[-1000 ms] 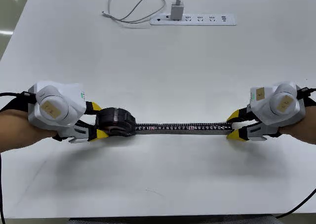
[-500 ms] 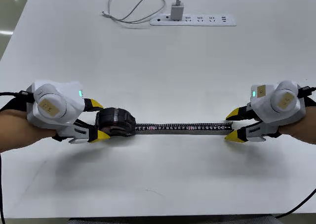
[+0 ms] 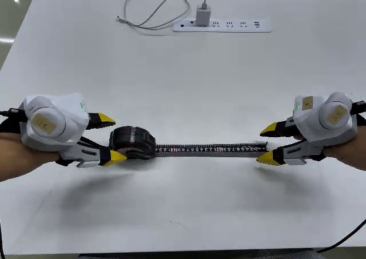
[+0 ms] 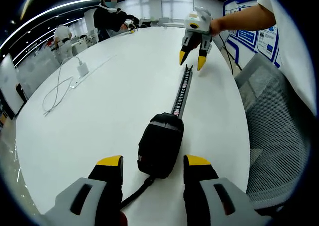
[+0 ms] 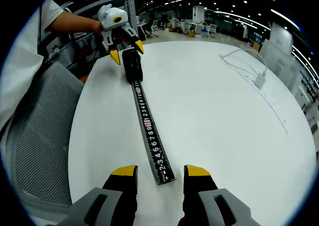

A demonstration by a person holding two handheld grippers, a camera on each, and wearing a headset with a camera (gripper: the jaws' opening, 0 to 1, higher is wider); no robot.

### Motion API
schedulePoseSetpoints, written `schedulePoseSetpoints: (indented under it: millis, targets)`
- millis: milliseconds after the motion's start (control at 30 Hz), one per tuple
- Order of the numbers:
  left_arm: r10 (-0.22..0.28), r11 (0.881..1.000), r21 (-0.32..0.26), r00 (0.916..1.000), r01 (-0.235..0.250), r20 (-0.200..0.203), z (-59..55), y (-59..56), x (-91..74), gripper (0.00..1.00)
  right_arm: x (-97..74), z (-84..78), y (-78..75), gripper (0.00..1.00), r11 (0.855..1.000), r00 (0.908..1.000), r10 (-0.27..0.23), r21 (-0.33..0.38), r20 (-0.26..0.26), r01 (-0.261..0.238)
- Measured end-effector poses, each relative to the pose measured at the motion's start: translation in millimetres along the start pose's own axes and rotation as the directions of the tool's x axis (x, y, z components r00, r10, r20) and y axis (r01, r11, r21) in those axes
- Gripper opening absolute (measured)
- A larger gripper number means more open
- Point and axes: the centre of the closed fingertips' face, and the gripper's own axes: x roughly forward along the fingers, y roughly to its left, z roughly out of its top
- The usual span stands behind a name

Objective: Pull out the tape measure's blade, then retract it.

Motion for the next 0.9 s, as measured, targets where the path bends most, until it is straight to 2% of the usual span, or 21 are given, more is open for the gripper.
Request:
schedulePoseSetpoints:
  millis: [267, 400, 600, 767, 900]
  targets:
    - [0.017, 0.999, -0.029, 0.9997, -0.017, 0.016, 0.3, -1.0, -4.1, 0.45, -0.9, 1.1, 3.0, 0.34, 1.0, 0.9999, -0.011, 0.01, 0.012, 0.011]
    - [0.03, 0.998, -0.057, 0.9988, -0.028, 0.037, 4.6, -1.2, -9.6, 0.46, -5.3, 5.7, 3.8, 0.36, 0.999, 0.9986, -0.029, 0.036, 0.045, 0.027]
    - [0.062, 0.992, -0.113, 0.9957, -0.054, 0.069, 6.4, -2.7, -15.0, 0.52, -10.3, 7.1, 6.1, 0.43, 0.995, 0.9952, -0.061, 0.078, 0.076, 0.055]
    - [0.081, 0.987, -0.145, 0.9929, -0.068, 0.087, 4.4, -7.8, -26.0, 0.56, -15.0, 7.2, 9.0, 0.48, 0.992, 0.9919, -0.092, 0.096, 0.087, 0.083]
    - [0.115, 0.981, -0.169, 0.9885, -0.098, 0.098, 3.2, -8.6, -33.9, 0.6, -18.3, 9.6, 13.4, 0.53, 0.988, 0.9873, -0.12, 0.108, 0.104, 0.109]
